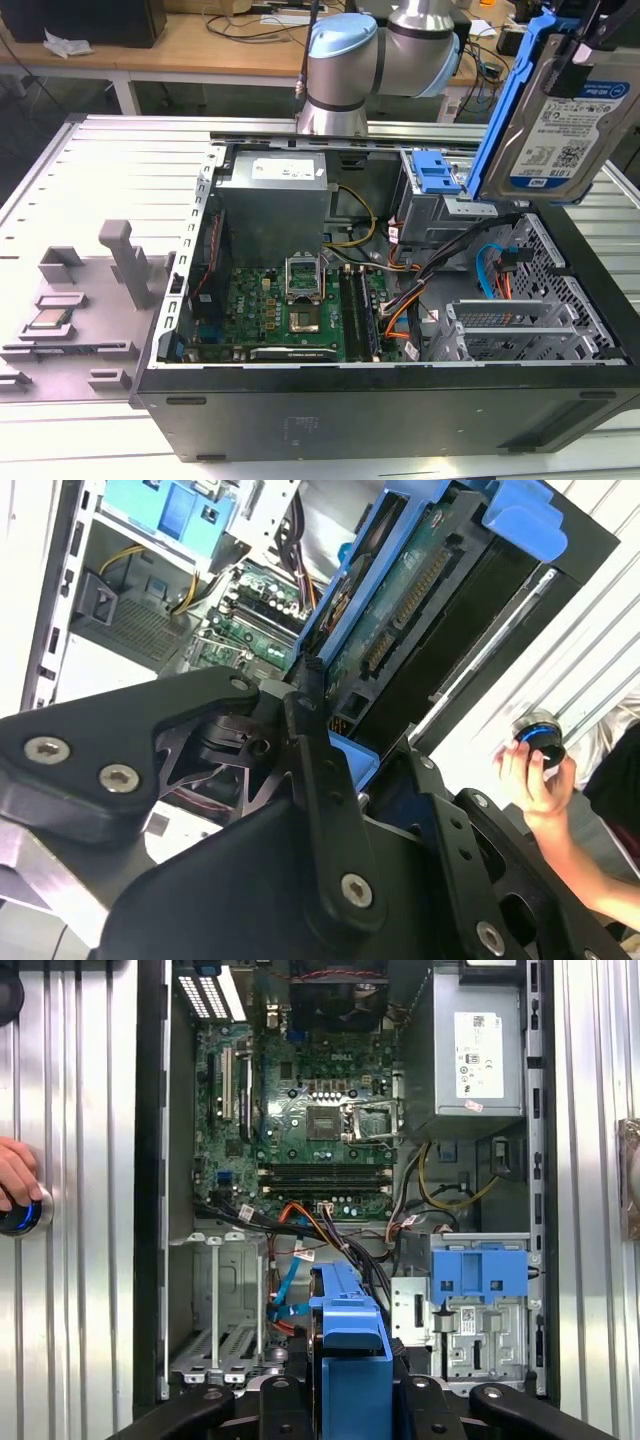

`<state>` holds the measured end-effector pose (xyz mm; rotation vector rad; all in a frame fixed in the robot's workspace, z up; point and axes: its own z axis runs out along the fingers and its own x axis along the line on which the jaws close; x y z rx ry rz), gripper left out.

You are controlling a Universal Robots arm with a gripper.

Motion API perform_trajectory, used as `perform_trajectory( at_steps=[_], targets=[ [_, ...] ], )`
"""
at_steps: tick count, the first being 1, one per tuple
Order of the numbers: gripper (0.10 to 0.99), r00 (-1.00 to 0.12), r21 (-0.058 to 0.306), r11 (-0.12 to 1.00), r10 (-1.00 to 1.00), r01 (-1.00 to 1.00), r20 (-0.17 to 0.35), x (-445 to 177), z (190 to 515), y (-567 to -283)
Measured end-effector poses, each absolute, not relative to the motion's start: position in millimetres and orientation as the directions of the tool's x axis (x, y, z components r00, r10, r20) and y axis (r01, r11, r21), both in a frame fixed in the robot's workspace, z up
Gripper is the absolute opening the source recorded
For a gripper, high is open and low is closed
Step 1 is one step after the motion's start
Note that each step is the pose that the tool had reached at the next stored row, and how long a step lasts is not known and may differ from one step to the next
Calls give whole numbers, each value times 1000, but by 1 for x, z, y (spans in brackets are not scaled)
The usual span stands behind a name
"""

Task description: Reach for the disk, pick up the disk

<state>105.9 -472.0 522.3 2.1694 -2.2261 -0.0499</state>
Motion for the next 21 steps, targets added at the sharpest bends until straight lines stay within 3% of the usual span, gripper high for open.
perform_trajectory(
  at_steps=[21],
  targets=[
    [369,-26,46,26,-1000,-999,-1,105,519,-521]
  ],
)
